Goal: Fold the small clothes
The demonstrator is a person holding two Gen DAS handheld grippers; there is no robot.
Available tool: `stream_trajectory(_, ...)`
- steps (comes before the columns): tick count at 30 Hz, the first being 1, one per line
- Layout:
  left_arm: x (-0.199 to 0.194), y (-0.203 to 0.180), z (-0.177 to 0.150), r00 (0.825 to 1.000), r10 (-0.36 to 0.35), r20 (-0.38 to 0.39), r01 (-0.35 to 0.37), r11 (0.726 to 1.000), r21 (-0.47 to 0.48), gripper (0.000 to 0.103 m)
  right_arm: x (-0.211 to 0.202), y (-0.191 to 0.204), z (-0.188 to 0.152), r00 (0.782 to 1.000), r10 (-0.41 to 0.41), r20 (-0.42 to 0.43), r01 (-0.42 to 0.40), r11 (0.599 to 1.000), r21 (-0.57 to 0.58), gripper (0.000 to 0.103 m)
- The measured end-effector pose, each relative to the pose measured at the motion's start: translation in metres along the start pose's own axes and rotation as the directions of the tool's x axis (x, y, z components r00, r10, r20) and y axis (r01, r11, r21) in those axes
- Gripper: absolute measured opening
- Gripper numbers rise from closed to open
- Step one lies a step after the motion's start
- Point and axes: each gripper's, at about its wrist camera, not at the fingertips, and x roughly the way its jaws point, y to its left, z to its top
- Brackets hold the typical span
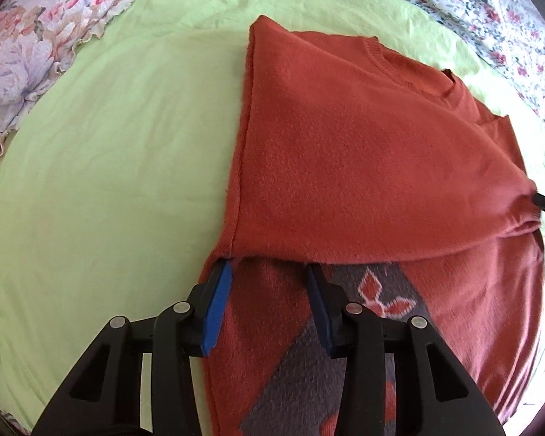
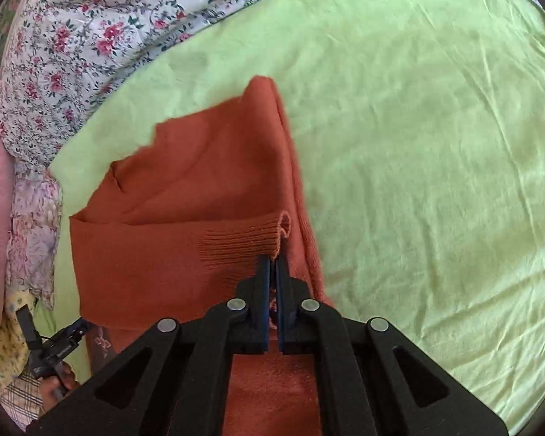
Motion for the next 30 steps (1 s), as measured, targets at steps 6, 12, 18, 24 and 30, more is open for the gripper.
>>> stream_trajectory(6, -0.029, 0.011, 0.001, 0.997, -0.069, 0.02, 0.068, 0.998, 0.003, 0.053, -0.029, 0.016, -0.002, 0.996, 0.027, 0.089, -0.019, 0.996, -0.092, 0.003)
stream_trajectory(12, -0.031, 0.014, 0.022, 0.994, -0.103, 0.041, 0.105, 0.993, -0.052, 0.054, -0.039, 0.017, 0.006, 0.999, 0.033, 0.02, -0.032, 0.998, -0.055, 0.004)
stream_trajectory(18, -0.021, 0.007, 0.065, 0.992, -0.097, 0.075, 0.103, 0.991, -0.085, 0.064, -0.028, -0.002, 0.001, 0.997, -0.078, 0.028, 0.077, 0.996, 0.035, 0.004)
stream_trajectory(24, 0.014, 0.004, 0.113, 0.997, -0.044, 0.062, 0.05, 0.993, -0.109, 0.066, -0.023, 0.038, 0.003, 0.996, 0.075, 0.05, -0.072, 0.995, -0.073, 0.004)
stream_trajectory(30, 0.054, -0.001, 0.148, 0.973, 0.227, 0.044, -0.223, 0.972, -0.076, 0.07, 0.025, 0.076, -0.008, 0.986, 0.137, -0.096, -0.153, 0.97, -0.188, 0.005)
